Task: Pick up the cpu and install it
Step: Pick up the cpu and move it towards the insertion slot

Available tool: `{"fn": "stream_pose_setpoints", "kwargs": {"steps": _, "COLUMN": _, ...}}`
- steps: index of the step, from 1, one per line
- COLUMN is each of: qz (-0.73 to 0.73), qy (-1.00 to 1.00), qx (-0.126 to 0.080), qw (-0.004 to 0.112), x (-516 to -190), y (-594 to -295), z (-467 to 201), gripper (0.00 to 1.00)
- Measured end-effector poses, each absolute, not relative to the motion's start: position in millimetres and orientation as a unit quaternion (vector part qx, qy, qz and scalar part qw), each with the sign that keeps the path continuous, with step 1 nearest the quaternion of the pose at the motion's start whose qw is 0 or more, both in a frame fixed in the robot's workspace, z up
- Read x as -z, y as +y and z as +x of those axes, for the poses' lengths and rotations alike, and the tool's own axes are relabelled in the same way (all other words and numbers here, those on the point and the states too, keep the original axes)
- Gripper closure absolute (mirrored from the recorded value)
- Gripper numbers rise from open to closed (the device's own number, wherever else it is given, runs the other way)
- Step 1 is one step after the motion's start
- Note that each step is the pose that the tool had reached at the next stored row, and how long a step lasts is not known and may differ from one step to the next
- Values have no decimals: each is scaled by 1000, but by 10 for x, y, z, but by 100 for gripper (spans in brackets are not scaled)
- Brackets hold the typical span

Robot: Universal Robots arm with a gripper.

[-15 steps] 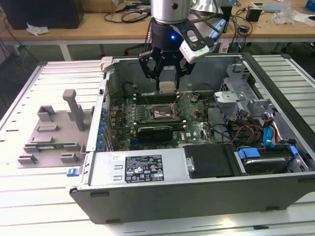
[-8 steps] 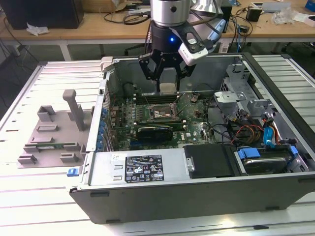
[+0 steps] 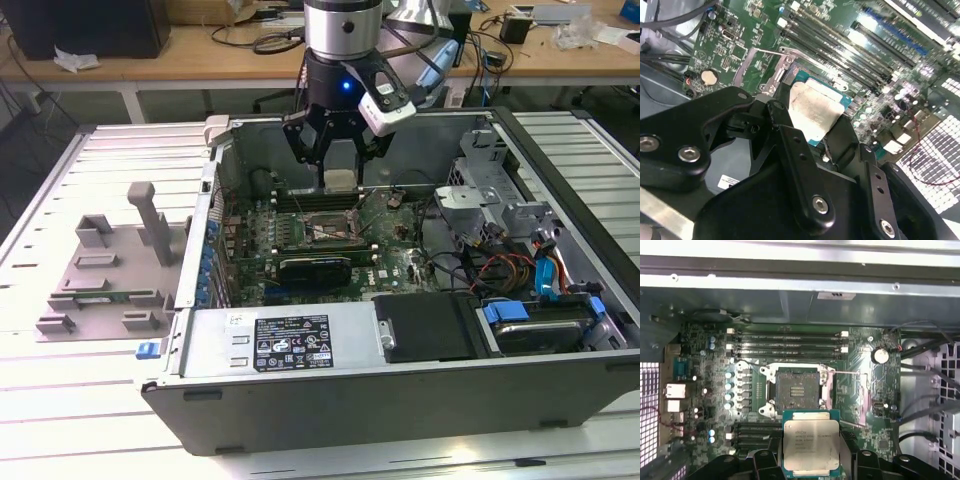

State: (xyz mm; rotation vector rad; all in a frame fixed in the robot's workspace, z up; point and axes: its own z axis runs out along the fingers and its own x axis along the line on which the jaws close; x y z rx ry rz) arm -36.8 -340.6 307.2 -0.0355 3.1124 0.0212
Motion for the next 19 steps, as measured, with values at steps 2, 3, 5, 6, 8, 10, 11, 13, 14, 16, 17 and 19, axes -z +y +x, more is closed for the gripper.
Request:
{"fn": "stream_pose_setpoints", "kwargs": {"steps": 2, "qz": -11, "qy": 1000, "qx": -7, "qw": 15, "x": -3051, "y": -3384, "z": -376, "gripper": 46}}
{"fn": "stream_pose_setpoints", "kwargs": {"steps": 3, "qz": -11, "qy": 1000, "qx": -7, "qw": 16, "x": -3027, "y": -3359, "z": -391, "gripper": 46}}
{"fn": "stream_pose_setpoints", "kwargs": {"steps": 5, "qz": -11, "qy": 1000, "qx": -7, "qw": 17, "x": -3003, "y": -3334, "z": -405, "gripper": 46}}
{"fn": "stream_pose_setpoints", "kwargs": {"steps": 6, "qz": -11, "qy": 1000, "qx": -7, "qw": 18, "x": -2984, "y": -3318, "z": -414, "gripper": 46}}
{"fn": "stream_pose_setpoints", "kwargs": {"steps": 8, "qz": -11, "qy": 1000, "qx": -7, "qw": 19, "x": -2961, "y": -3304, "z": -425, "gripper": 46}}
{"fn": "stream_pose_setpoints", "kwargs": {"steps": 10, "qz": -11, "qy": 1000, "qx": -7, "qw": 21, "x": -2938, "y": -3292, "z": -435, "gripper": 46}}
{"fn": "stream_pose_setpoints", "kwargs": {"steps": 11, "qz": -11, "qy": 1000, "qx": -7, "qw": 21, "x": -2924, "y": -3288, "z": -438, "gripper": 46}}
{"fn": "stream_pose_setpoints", "kwargs": {"steps": 13, "qz": -10, "qy": 1000, "qx": -7, "qw": 21, "x": -2907, "y": -3280, "z": -443, "gripper": 46}}
{"fn": "stream_pose_setpoints", "kwargs": {"steps": 14, "qz": -8, "qy": 1000, "qx": -7, "qw": 21, "x": -2892, "y": -3277, "z": -443, "gripper": 46}}
{"fn": "stream_pose_setpoints", "kwargs": {"steps": 16, "qz": -4, "qy": 1000, "qx": -6, "qw": 21, "x": -2868, "y": -3271, "z": -445, "gripper": 46}}
{"fn": "stream_pose_setpoints", "kwargs": {"steps": 17, "qz": -4, "qy": 1000, "qx": -6, "qw": 21, "x": -2858, "y": -3265, "z": -446, "gripper": 46}}
{"fn": "stream_pose_setpoints", "kwargs": {"steps": 19, "qz": -4, "qy": 1000, "qx": -6, "qw": 21, "x": -2842, "y": -3261, "z": -449, "gripper": 46}}
